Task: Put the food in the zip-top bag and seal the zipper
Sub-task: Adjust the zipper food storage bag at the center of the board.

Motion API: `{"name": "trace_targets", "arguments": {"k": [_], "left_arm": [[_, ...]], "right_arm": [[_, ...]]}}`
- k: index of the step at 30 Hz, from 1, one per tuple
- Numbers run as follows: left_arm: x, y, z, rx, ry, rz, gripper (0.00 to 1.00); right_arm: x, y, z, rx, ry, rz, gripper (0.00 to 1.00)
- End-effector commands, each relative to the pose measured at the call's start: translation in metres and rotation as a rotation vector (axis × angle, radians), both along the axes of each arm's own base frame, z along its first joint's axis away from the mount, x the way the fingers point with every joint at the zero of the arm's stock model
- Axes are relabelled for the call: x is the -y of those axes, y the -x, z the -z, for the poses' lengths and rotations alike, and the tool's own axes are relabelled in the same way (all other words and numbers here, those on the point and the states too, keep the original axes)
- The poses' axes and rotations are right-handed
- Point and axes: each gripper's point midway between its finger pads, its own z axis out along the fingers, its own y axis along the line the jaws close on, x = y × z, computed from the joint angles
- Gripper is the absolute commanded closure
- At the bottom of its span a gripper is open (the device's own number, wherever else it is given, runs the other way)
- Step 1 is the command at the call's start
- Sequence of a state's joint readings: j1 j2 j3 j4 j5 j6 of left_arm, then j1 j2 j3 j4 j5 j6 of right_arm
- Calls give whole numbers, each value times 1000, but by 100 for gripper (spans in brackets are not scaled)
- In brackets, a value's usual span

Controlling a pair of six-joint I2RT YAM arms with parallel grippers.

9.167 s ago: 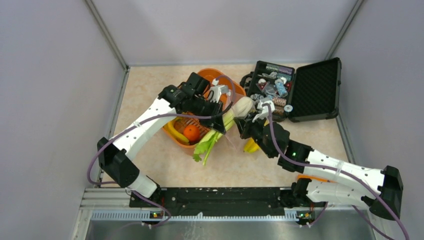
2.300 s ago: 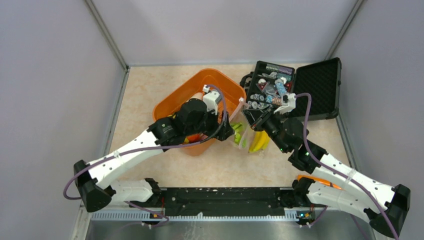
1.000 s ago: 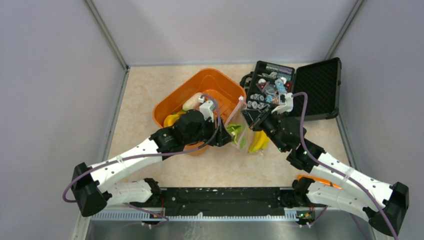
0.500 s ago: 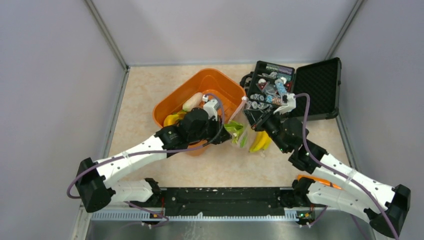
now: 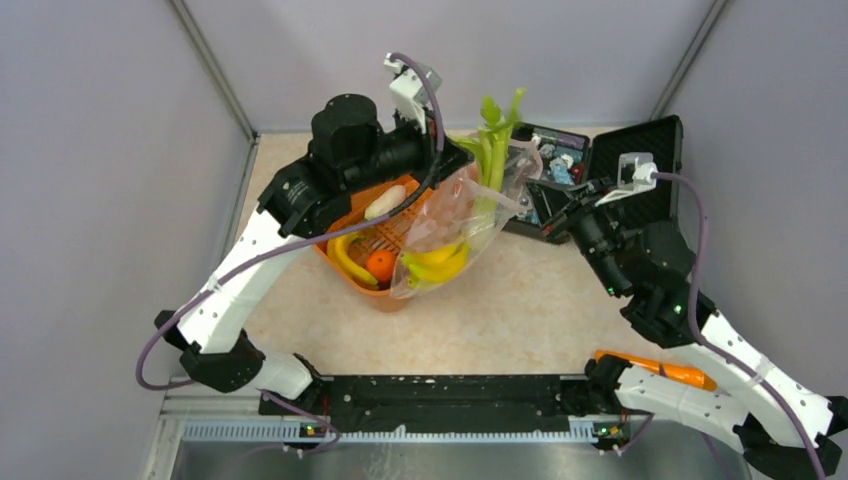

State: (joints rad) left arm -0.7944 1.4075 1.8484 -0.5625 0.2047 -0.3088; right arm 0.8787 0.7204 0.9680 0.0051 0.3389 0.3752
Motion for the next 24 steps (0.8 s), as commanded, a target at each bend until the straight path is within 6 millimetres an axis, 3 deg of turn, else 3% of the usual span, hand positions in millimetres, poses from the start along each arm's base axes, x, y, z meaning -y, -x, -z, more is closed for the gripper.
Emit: {"name": "trace_targets", "arguments": {"k": [1,7,12,15,18,20,22,24], "left_arm": [[13,5,61,-109,-207,129,100],[28,22,95,-195,-216,265,100],[28,14,99,-189,-204,223,100],[30,2,117,-202,-235,185,100],[33,-7,149,-287,-277,163,100],[36,-5,170,-355,-273,187,83],[37,-1,184,-381,-270,203,51],[28,-1,192,-408,-281,181,47]], "right_arm": [[25,-22,51,-182,149,199,100],[45,0,18,7,-49,165,100],[44,8,2,64,37,131,100],[33,3,14,44,78,112,100],[18,-7,49,-48,164,92,100],[13,-12,78,-145,190,98,100],[9,-11,93,-184,131,87,100],[6,-10,103,-202,63,76,100]]}}
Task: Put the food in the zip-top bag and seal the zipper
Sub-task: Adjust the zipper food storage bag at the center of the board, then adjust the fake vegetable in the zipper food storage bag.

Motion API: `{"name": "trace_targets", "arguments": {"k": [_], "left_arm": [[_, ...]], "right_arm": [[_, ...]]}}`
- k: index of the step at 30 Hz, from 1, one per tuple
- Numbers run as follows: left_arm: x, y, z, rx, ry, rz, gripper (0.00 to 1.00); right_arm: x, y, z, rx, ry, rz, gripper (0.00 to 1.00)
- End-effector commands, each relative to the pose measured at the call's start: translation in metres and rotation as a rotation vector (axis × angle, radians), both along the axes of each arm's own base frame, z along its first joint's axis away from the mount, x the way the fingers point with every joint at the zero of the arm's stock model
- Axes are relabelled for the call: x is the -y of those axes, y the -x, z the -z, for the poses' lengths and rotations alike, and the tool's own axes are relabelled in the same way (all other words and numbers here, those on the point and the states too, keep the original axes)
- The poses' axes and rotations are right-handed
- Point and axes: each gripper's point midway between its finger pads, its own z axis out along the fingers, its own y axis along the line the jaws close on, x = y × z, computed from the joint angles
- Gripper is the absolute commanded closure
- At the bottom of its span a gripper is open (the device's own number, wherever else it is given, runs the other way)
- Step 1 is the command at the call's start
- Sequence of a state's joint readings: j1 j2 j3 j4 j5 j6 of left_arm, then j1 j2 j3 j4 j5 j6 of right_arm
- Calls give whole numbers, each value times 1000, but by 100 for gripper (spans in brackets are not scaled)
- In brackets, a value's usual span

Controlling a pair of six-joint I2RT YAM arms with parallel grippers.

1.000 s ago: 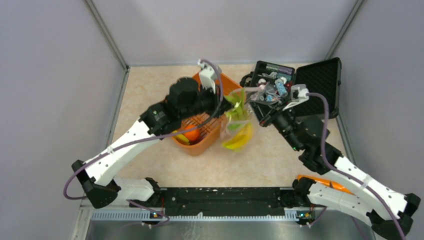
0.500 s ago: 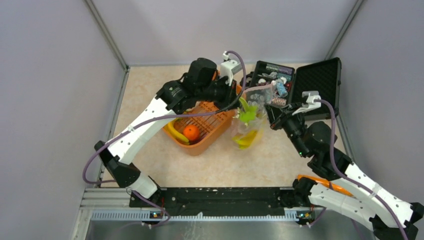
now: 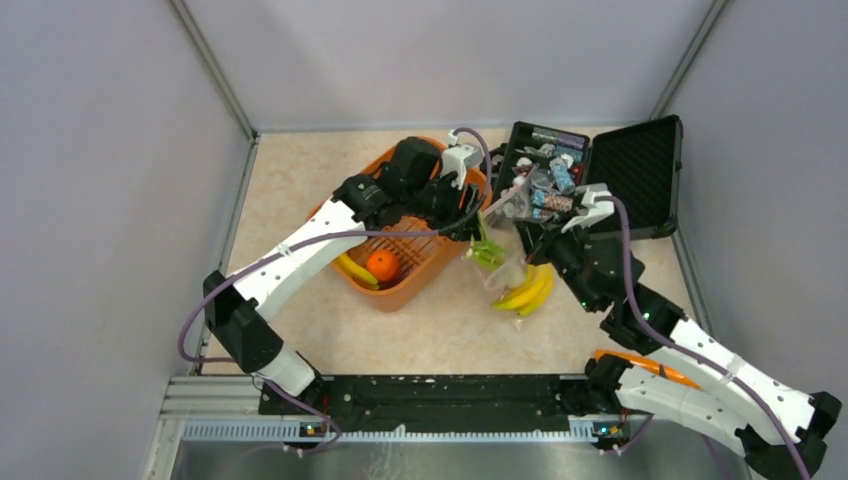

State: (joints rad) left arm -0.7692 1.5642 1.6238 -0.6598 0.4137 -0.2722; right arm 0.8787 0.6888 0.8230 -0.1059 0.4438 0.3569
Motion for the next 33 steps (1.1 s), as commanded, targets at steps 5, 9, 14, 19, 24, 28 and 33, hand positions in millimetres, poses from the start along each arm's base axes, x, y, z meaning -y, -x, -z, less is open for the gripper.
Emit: {"name": "trace_targets", "arguments": {"k": [5,9,14,19,24,28,33], "left_arm": [[-33,-1,3,-16,27,-57,22],[-60,3,-18,88,-7,-81,12],[-97,5,-57,208,-18,-143,2],[-66,45,-96,258,163,176,8],[-44,48,-54,157,100,349,11],[-31,53,-22,110,-20,400,14],[-18,57,5,122,-96,393,17]], "right_arm": [[-7,-1,32,-98,-124,13,100],[-11,-3,31,-91,-118,1,100],[-26,1,28,-82,-106,-75,100],[-40,6,18,-44,-161,-155,100],[-46,9,16,-52,-170,-186,100],[-41,9,17,-52,-198,-166,100],[-38,13,12,-40,-240,-171,100]]}}
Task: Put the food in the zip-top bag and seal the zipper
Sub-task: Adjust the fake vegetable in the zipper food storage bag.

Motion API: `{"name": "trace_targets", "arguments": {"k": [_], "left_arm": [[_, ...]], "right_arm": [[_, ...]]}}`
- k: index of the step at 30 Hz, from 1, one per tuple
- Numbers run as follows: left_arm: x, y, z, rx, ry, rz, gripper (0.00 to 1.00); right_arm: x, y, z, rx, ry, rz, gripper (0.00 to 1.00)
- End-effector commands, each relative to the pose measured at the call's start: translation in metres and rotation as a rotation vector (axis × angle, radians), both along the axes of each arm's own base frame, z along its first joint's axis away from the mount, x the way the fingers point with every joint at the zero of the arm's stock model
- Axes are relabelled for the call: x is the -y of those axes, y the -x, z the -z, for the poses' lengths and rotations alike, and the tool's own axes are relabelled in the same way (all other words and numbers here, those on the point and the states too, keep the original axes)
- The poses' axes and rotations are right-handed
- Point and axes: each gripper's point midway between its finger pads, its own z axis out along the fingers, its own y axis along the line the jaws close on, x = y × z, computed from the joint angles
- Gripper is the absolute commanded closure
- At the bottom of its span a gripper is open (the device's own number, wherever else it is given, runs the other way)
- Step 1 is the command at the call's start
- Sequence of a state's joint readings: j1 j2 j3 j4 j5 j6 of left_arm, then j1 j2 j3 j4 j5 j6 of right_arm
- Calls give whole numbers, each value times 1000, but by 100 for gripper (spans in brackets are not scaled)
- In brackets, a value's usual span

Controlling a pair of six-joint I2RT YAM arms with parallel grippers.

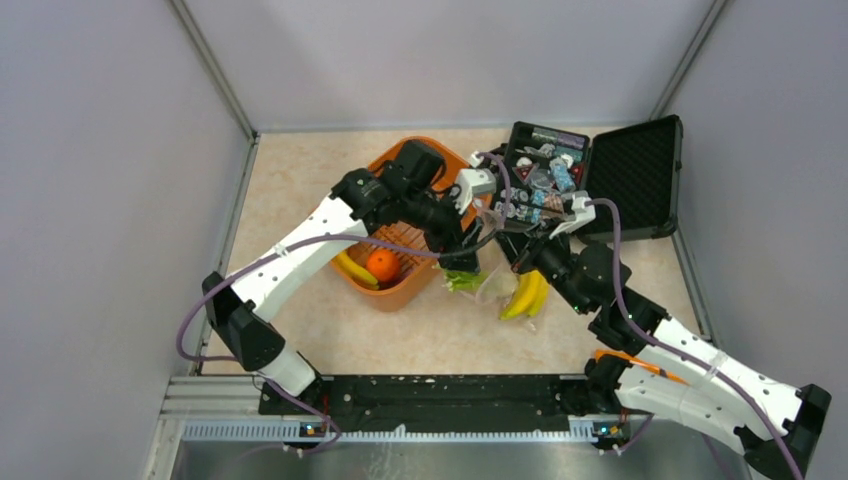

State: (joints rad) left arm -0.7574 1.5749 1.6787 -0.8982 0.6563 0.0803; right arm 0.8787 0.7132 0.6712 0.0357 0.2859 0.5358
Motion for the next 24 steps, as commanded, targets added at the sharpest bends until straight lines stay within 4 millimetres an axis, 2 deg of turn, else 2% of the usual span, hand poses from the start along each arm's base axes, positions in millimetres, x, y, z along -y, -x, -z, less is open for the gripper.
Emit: {"name": "trace_targets", "arguments": {"k": [1,7,9,11,16,18,21,24], "left_arm": [[0,12,0,71,-28,30,18],[-6,15,25,74,-113,21,19],[-11,17,27,76,-158,22,24],[-11,18,15,94,-132,12,23],[-27,-10,-26,252,-65,-232,16],[-33,-13,-44,301,-4,-287,15],[-28,11,-67,309,132,-190,11],[-16,37,-68,248,190,-40,11]], "right_arm": [[3,3,-31,59,-121,1,100],[5,1,-29,52,-132,20,100],[6,-1,-27,49,-130,32,100],[7,-3,-24,37,-114,44,100],[7,-6,-18,20,-104,58,100],[5,-7,-15,13,-101,59,100],[2,-9,-11,5,-98,53,100],[-2,-10,-9,1,-103,45,100]]}}
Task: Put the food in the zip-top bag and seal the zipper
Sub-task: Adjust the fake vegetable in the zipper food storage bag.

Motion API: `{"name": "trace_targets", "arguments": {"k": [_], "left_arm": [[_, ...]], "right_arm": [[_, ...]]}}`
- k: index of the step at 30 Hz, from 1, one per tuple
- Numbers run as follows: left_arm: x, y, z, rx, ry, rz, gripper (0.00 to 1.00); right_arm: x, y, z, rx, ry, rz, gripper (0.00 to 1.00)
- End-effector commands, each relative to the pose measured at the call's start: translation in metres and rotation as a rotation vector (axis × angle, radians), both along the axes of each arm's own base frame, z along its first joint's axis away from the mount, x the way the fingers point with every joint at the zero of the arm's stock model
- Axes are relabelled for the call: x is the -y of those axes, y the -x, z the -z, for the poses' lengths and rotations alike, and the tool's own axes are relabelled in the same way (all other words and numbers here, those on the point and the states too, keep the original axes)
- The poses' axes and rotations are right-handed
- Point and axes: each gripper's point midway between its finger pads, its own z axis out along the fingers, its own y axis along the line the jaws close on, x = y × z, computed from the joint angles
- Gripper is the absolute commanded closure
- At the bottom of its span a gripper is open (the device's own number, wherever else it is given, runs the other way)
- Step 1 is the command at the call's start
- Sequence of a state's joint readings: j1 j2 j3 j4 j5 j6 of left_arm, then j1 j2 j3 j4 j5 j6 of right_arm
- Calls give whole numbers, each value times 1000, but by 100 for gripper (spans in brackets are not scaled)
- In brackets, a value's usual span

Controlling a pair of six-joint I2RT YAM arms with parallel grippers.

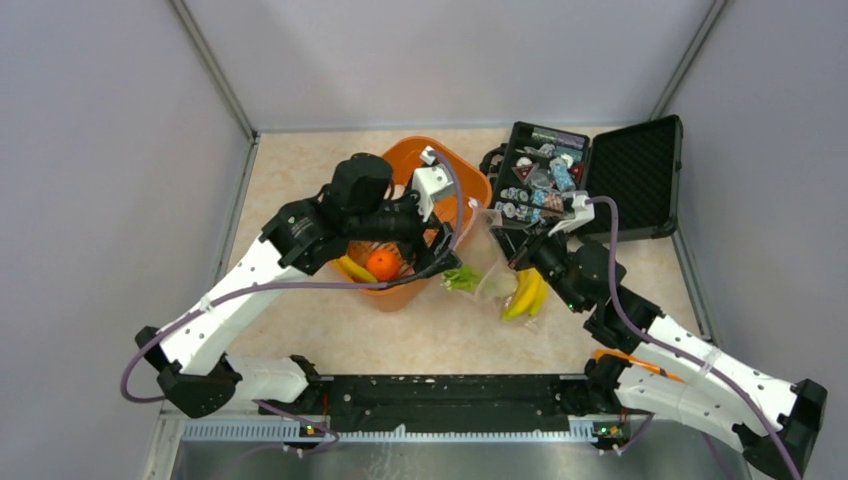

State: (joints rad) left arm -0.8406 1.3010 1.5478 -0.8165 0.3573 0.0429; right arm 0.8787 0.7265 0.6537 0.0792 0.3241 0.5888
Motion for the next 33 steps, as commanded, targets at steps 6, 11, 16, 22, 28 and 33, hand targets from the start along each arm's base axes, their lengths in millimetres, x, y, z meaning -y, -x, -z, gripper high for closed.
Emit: {"name": "trace_targets", "arguments": {"k": [6,11,16,22,28,33], "left_arm": [[35,29,9,-88,53,247,14],[40,18,41,-100,-35,217,16],[33,5,63,-91,-125,150,19],[17,-2,76,-80,-220,86,21],[15,7,96,-130,-266,129,23],[12,16,107,-180,-303,161,22]], "right_arm": [[-7,-4,-9,19,-55,-4,100],[-5,-3,-9,18,-62,-2,100],[-3,-3,-10,17,-67,6,100],[0,-3,-9,17,-67,15,100],[0,-2,-12,21,-76,12,100],[-1,-2,-11,16,-75,11,100]]}}
